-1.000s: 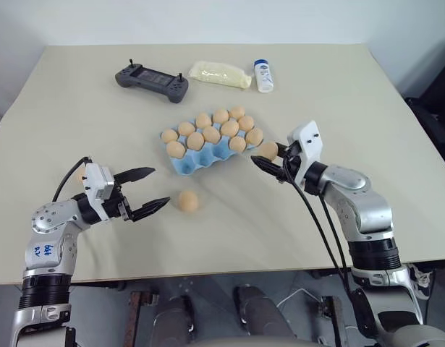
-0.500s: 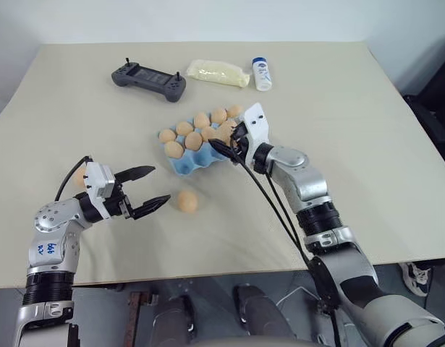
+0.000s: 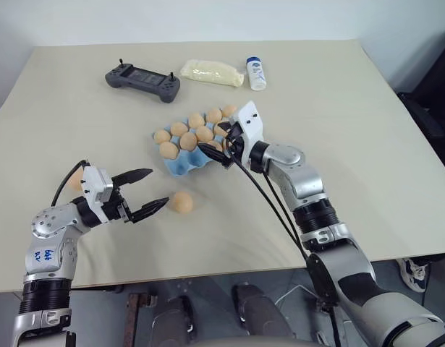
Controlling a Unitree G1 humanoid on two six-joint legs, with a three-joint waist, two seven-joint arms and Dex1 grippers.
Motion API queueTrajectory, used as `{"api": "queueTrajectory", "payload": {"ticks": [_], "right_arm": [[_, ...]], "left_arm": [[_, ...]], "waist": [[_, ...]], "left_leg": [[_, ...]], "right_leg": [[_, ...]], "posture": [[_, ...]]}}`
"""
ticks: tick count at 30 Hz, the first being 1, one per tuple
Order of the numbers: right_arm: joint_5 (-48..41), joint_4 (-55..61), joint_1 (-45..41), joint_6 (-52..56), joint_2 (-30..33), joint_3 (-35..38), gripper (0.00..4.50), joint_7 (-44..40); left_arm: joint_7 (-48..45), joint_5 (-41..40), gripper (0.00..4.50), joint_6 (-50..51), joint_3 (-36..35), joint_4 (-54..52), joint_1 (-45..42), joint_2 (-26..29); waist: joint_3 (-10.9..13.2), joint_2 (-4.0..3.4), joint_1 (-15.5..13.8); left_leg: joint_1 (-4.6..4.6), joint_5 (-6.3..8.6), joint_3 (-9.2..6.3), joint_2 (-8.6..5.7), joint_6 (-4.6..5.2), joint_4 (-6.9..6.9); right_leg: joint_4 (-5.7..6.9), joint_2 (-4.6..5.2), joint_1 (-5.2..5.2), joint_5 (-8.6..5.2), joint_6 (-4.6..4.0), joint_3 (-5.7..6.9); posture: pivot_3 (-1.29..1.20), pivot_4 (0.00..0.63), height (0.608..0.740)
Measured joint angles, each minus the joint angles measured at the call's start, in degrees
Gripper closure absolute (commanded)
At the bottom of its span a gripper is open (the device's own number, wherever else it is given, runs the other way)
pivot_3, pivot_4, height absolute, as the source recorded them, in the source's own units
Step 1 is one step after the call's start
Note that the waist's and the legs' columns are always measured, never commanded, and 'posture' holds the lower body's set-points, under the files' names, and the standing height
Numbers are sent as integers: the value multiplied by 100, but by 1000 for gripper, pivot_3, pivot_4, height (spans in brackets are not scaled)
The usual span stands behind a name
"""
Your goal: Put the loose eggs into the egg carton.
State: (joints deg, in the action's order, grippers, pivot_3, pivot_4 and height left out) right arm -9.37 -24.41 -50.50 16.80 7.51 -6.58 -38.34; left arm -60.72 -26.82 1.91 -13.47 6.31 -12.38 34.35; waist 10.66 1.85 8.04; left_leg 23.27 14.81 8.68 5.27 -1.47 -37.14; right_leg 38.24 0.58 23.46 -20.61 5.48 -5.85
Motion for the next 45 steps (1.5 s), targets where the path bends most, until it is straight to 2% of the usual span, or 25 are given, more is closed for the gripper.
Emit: {"api": "queueTrajectory", "payload": {"ticks": [7,12,15,20,23,27,33,45], "right_arm": [[-510,968,467,-88,758,178,34,-1026],[-1058,1059,916,-335,1481,414,34,-2296],[-1258,925,1157,-593,1892,502,34,-3094],[-1385,374,1184,-900,2331,587,34,-4051],[-1379,151,1173,-941,2470,533,34,-4508],[-1373,-26,1053,-953,2501,440,34,-4814],[-1366,-355,790,-1080,2499,383,34,-4916],[-1496,-455,747,-1114,2447,248,34,-4934]], "left_arm": [[764,31,0,17,-256,-402,137,-6],[1578,137,0,121,-432,-897,364,-123],[2192,198,0,328,-488,-1461,719,-363],[3744,386,0,1308,-483,-2605,1114,-1014],[4391,443,0,1990,-138,-3552,1335,-1269],[4754,442,0,2643,372,-4381,1600,-1425],[5275,482,0,3685,770,-4801,1768,-1515],[5635,598,0,5091,1466,-4821,923,-1588]], "waist": [[0,0,-28],[0,0,-34],[0,0,-34],[2,2,-38],[3,3,-35],[4,5,-23],[7,6,-27],[8,4,-112]], "left_leg": [[0,2,-3,1,1,5],[-1,8,1,0,12,3],[-4,13,1,1,15,2],[-23,12,-10,0,19,-9],[-66,16,-13,-8,25,-6],[-116,20,-11,-13,26,4],[-123,21,-36,-15,28,2],[-120,29,-37,-15,16,6]], "right_leg": [[-9,0,-3,0,0,2],[-31,1,-17,0,0,-1],[-37,1,-22,1,1,-3],[-39,-1,-53,1,1,-9],[-50,3,-104,3,4,-14],[-57,2,-148,2,2,-23],[-70,3,-173,1,-5,-39],[-104,-1,-185,1,-2,-34]], "posture": [[0,150,740],[0,150,740],[0,150,740],[0,150,740],[0,150,740],[0,150,740],[0,150,740],[0,150,740]]}}
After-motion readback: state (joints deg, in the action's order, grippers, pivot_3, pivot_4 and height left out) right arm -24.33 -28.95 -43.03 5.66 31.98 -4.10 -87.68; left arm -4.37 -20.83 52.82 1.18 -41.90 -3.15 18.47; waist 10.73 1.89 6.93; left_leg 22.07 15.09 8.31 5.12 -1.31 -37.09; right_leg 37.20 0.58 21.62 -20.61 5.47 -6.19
